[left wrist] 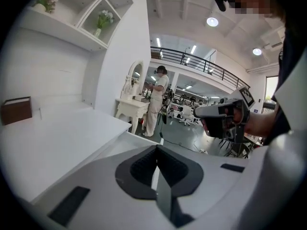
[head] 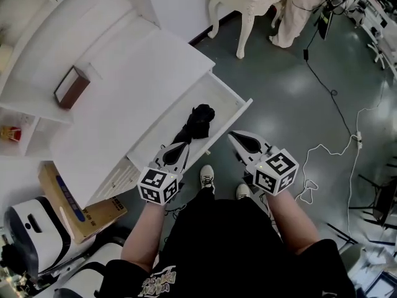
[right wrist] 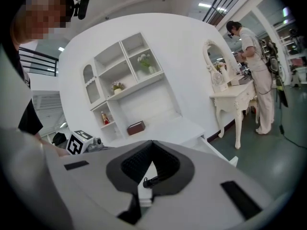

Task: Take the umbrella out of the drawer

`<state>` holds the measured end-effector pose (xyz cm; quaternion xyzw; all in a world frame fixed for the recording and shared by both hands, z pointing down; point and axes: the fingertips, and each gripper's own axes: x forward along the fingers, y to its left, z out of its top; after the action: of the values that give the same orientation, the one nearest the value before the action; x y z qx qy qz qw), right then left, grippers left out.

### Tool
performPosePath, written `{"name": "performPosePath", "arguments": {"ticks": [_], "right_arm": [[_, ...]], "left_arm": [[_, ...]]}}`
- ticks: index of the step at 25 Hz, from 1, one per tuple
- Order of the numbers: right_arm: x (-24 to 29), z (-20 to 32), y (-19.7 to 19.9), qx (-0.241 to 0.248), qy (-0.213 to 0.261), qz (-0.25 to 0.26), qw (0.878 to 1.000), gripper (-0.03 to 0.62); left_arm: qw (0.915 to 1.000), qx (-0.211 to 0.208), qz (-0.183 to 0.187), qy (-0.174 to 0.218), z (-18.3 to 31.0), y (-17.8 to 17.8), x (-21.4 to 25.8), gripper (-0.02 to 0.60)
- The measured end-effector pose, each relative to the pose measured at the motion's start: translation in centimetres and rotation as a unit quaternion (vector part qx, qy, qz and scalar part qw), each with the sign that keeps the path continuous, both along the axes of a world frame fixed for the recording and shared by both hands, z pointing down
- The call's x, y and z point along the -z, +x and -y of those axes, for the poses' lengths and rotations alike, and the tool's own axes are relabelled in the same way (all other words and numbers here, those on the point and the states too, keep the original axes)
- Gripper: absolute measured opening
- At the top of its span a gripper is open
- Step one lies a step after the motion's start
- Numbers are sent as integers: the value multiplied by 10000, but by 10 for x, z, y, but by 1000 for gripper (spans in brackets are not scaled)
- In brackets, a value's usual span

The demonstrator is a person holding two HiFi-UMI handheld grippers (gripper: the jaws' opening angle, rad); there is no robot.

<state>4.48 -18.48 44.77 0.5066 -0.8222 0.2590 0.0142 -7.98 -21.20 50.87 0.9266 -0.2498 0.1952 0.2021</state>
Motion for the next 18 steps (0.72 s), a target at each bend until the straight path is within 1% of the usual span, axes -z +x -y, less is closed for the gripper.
{"name": "performPosePath", "arguments": {"ticks": [7,14,15,17,18], "right_arm": [[-16,8,7,-450,-215,24,9988,3],[-31,11,17,-804,-421,32,9959,3],[-32,11,18,-845,-444,31,9954,3],[-35,12,21,-929,-479,31,9945,3],[-36,13,23,-967,-495,30,9941,3]], "left_arm": [[9985,-411,298,-221,22,8,-36,5],[9948,-716,599,-409,45,17,-74,8],[9941,-753,634,-456,47,18,-78,20],[9928,-806,707,-536,51,20,-88,75],[9921,-824,751,-573,53,21,-94,87]]}}
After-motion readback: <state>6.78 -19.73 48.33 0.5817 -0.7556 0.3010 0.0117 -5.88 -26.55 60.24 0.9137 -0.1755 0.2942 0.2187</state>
